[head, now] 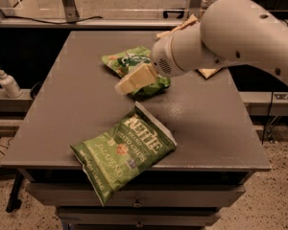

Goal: Move green rice chip bag near brown chip bag

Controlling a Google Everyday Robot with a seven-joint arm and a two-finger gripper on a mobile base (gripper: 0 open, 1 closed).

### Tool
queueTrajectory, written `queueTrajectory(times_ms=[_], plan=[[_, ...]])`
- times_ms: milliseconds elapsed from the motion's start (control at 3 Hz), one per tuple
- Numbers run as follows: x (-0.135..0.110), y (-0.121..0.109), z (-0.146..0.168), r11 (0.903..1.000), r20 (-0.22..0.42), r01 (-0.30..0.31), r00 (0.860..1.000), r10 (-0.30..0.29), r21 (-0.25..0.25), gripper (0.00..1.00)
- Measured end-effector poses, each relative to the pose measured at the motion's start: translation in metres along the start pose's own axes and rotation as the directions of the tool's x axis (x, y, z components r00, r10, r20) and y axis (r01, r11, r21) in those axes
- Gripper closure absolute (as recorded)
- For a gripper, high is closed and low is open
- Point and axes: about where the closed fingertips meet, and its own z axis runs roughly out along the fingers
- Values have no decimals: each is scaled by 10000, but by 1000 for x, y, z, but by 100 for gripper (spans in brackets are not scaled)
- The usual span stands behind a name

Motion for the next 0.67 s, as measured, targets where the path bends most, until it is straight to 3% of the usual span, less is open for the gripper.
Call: queueTrajectory(times_ms=[667], plan=[[40,-24,35,9986,-251,-504,9984,508,179,0]])
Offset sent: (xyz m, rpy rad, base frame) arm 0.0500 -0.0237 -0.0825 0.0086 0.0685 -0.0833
